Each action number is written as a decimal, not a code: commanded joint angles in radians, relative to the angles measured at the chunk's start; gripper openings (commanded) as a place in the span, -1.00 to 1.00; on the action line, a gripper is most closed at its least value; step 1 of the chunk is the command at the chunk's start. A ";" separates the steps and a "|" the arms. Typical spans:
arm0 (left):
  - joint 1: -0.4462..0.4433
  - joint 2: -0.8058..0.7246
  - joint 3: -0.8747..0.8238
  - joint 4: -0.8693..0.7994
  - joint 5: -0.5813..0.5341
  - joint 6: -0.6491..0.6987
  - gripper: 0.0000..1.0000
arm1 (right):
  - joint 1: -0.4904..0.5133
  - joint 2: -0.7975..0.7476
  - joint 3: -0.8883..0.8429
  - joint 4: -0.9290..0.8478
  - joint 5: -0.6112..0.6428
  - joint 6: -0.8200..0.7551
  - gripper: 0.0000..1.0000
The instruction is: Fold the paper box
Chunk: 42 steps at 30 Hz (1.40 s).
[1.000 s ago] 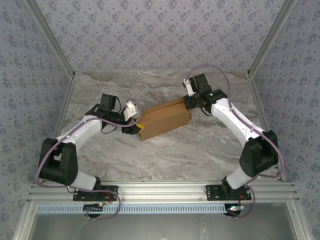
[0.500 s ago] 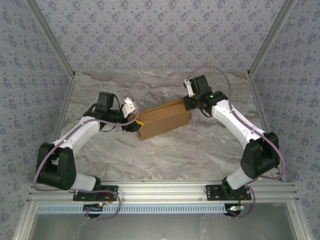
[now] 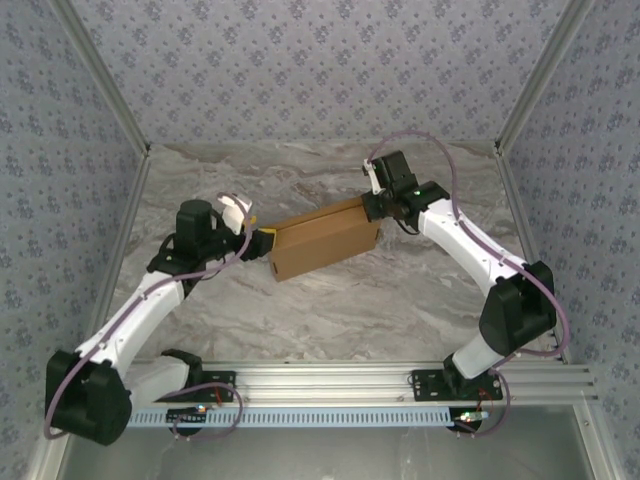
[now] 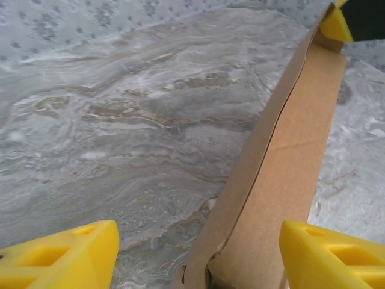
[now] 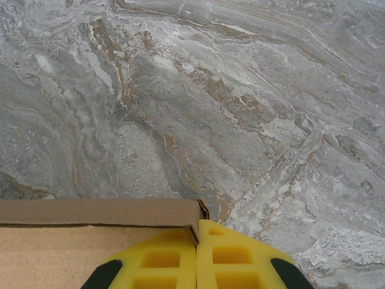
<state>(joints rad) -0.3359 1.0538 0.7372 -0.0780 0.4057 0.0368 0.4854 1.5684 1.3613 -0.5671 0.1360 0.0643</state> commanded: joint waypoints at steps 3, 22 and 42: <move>-0.050 -0.052 0.044 -0.173 -0.200 -0.062 0.16 | 0.014 0.024 0.015 -0.077 0.011 0.020 -0.85; -0.135 0.011 0.118 -0.264 -0.294 -0.129 -0.59 | 0.014 0.022 0.013 -0.085 0.014 0.025 -0.85; -0.145 0.031 0.176 -0.366 -0.337 -0.210 -1.00 | 0.014 0.033 0.016 -0.090 0.013 0.036 -0.85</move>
<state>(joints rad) -0.4736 1.0729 0.8623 -0.4141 0.0834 -0.1192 0.4919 1.5738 1.3678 -0.5739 0.1444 0.0792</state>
